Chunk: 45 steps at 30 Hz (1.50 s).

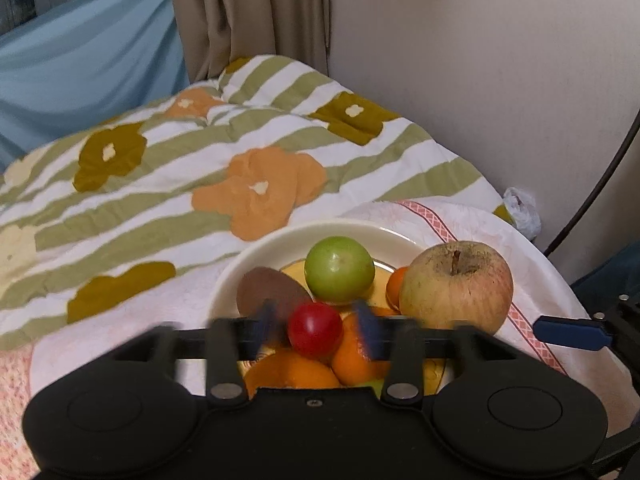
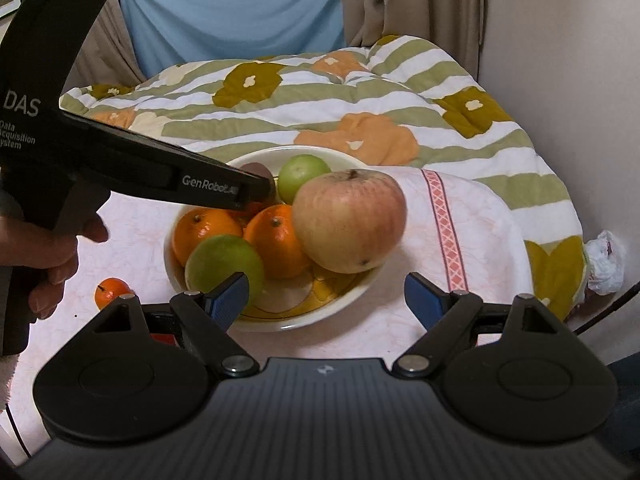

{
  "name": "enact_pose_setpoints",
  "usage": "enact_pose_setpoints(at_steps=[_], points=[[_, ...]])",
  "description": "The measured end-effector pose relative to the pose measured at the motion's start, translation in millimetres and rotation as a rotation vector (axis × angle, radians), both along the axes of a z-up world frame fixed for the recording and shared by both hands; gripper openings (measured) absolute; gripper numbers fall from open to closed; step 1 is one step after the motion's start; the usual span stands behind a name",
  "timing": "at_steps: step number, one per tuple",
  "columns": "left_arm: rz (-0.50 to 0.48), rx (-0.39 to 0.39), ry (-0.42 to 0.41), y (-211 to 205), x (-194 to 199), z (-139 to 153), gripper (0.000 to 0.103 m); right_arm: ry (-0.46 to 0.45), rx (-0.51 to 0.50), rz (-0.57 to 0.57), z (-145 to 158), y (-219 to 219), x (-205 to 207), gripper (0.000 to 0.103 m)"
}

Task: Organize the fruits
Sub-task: 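Carry the tomato and green apple into the duck bowl and open both tools, then withdraw both tools from the bowl toward the last tangerine and tomato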

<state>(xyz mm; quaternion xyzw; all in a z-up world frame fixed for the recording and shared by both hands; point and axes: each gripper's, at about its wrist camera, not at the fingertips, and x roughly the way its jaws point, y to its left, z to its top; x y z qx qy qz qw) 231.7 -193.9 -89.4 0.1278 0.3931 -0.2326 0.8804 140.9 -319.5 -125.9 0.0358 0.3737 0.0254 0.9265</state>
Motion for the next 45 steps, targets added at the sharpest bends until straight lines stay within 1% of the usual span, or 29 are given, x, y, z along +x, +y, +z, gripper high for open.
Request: enact_pose_setpoints(at_steps=[1, 2, 3, 8, 13, 18, 24, 29, 34, 36, 40, 42, 45], points=[[0.003, 0.001, -0.019, 0, -2, 2, 0.099, 0.0, 0.0, -0.002, 0, -1, -1, 0.1], [0.006, -0.004, -0.047, 0, -5, 5, 0.101, 0.0, 0.0, -0.004, 0, -2, -2, 0.1], [0.006, -0.005, -0.068, 1, -8, 8, 0.101, -0.001, -0.001, -0.006, 0, -3, -3, 0.1], [0.02, 0.0, -0.052, 8, -10, 16, 0.101, -0.008, 0.002, -0.018, 3, -5, -8, 0.1], [0.048, -0.009, -0.063, 19, -21, 28, 0.101, -0.029, -0.013, -0.016, 10, -5, -15, 0.1], [0.074, -0.009, -0.089, 36, -39, 43, 0.101, -0.06, -0.025, -0.024, 22, 0, -25, 0.1], [0.107, -0.033, -0.113, 67, -63, 64, 0.102, -0.097, -0.031, -0.036, 45, 9, -39, 0.1], [0.125, -0.042, -0.125, 94, -83, 73, 0.102, -0.115, -0.036, -0.032, 60, 26, -51, 0.101], [0.149, -0.051, -0.13, 124, -102, 77, 0.103, -0.124, 0.0, -0.033, 69, 47, -61, 0.103], [0.158, -0.063, -0.13, 137, -108, 78, 0.103, -0.14, -0.004, -0.043, 71, 57, -66, 0.103], [0.194, -0.083, -0.123, 160, -120, 77, 0.103, -0.136, -0.027, -0.043, 72, 77, -72, 0.103], [0.215, -0.108, -0.129, 173, -127, 76, 0.103, -0.134, -0.043, -0.039, 72, 87, -76, 0.103], [0.209, -0.111, -0.133, 186, -133, 70, 0.103, -0.114, -0.055, -0.028, 69, 100, -77, 0.103]])
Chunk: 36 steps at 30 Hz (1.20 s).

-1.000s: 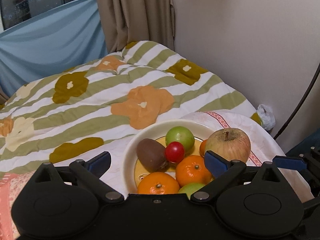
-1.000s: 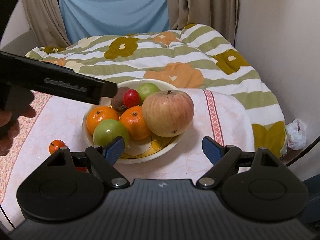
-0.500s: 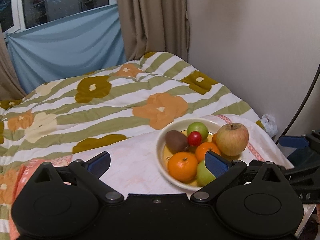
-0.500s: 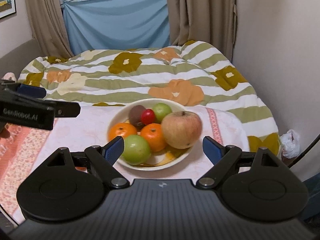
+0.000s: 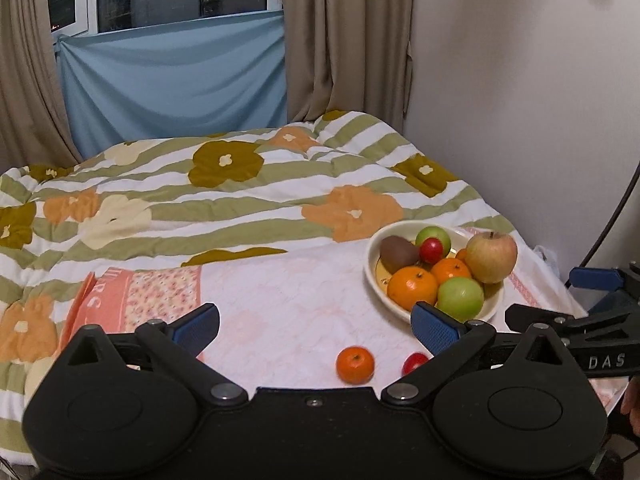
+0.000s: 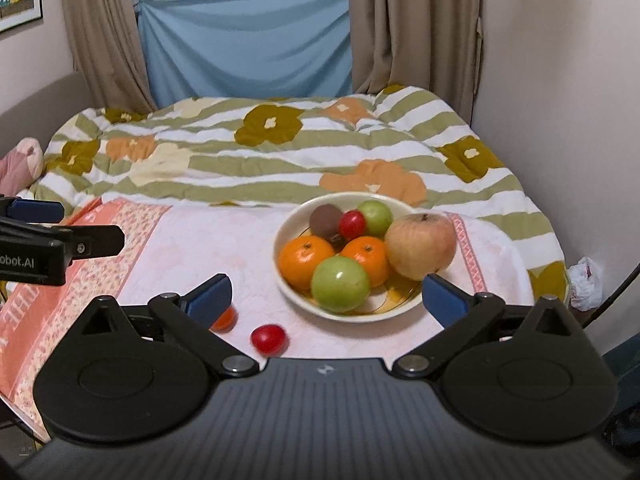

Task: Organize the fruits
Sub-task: 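Withdraw both tools from the bowl toward the last tangerine and tomato, then grasp the small tangerine with the left tool while the right tool grasps the red tomato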

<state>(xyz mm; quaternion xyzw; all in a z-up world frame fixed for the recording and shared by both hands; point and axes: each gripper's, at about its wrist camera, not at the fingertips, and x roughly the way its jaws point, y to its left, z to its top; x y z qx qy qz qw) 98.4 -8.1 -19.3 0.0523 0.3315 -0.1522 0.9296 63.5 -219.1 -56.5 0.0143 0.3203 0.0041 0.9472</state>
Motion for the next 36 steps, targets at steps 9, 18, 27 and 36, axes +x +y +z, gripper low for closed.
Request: enact_pose_setpoints(at_steps=[9, 18, 27, 36], points=[[-0.13, 0.095, -0.055, 2, -10, -33, 0.103, 0.022, 0.038, -0.028, -17, 21, -5, 0.103], [-0.303, 0.103, -0.047, 0, 14, -68, 0.102, 0.045, 0.043, -0.057, -52, 23, 5, 0.103], [-0.417, 0.119, 0.037, -17, 54, -105, 0.081, 0.075, 0.018, -0.046, -84, 27, 11, 0.103], [-0.516, 0.153, 0.098, -34, 65, -128, 0.06, 0.121, 0.036, -0.032, -106, 29, 23, 0.09]])
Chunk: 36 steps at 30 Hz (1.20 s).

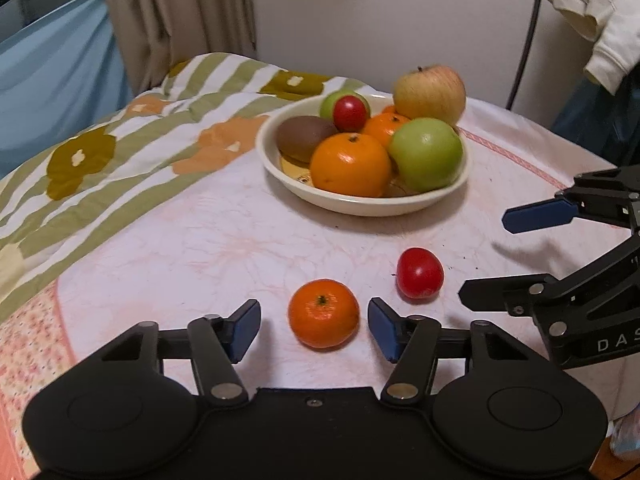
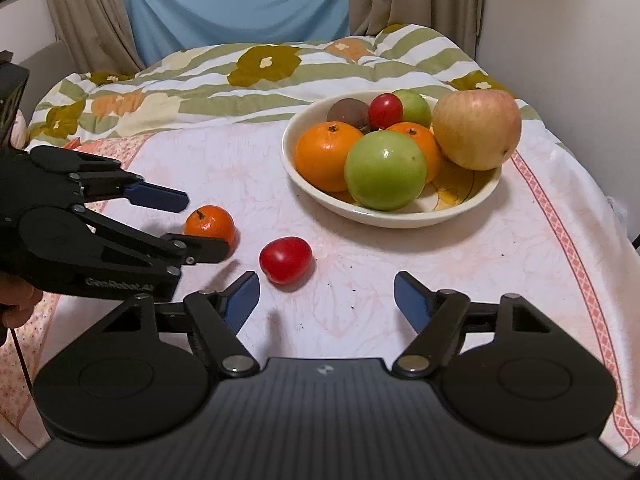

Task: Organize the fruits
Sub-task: 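Grasp the small tangerine with the left tool while the right tool grasps the red tomato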

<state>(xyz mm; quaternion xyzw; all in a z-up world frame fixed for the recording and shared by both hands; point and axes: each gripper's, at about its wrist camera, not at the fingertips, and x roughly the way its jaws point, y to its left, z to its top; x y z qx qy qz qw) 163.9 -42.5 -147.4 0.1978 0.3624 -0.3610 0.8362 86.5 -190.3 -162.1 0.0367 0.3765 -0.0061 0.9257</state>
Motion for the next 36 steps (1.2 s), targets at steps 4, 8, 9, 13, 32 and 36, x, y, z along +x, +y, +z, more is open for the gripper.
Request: enact_pose_setpoints(at_steps=[4, 8, 9, 13, 32, 36], points=[[-0.02, 0.012, 0.02, -4, 2, -7, 0.044, 0.006, 0.013, -0.002, -6, 2, 3, 0.083], [-0.022, -0.004, 0.021, -1, 2, -8, 0.044, 0.01, 0.013, 0.003, -11, 6, 7, 0.081], [-0.021, -0.005, 0.023, 0, 2, -8, 0.044, 0.01, 0.014, 0.003, -12, 7, 9, 0.081], [-0.016, -0.001, 0.021, 0, 0, -8, 0.044, 0.018, 0.028, 0.01, -16, 9, 15, 0.074], [0.047, -0.001, 0.005, 12, -10, -3, 0.043, -0.001, 0.014, 0.058, -16, 17, 32, 0.05], [0.065, -0.013, -0.012, 11, -15, 9, 0.043, -0.024, 0.01, 0.057, -3, 14, 23, 0.05]])
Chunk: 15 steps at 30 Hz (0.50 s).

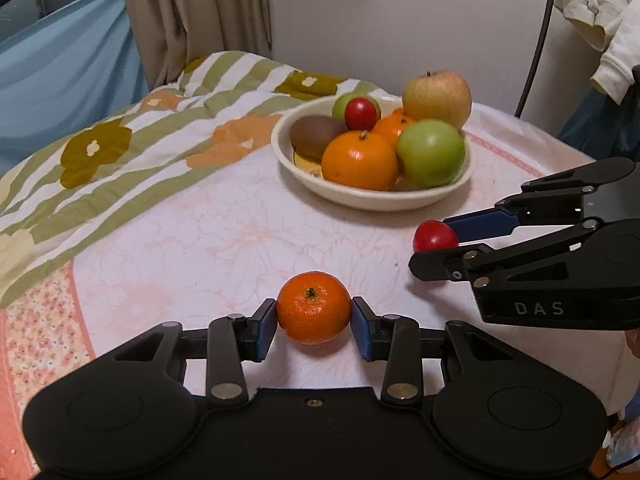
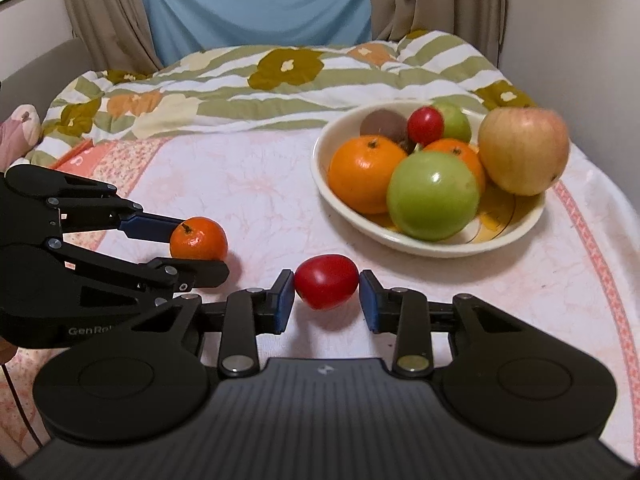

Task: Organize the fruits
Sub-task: 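Grasp the small tangerine with the left tool while the right tool grasps the red tomato, then carry the tangerine and tomato into the duck bowl and open both tools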

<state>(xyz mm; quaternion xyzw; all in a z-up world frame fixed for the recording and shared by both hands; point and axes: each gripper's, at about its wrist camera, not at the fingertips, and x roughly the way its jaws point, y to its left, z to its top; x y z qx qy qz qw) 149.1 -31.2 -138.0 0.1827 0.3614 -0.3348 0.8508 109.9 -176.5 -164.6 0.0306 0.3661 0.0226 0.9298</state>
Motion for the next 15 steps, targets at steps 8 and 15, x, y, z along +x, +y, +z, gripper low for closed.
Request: enact_pose_setpoints(at_steps=[8, 15], points=[[0.065, -0.037, -0.033, -19, -21, 43, 0.043, -0.047, 0.0, -0.001, 44, -23, -23, 0.05], [0.156, -0.053, -0.077, -44, -38, 80, 0.043, -0.083, -0.025, 0.068, 78, -47, -40, 0.05]])
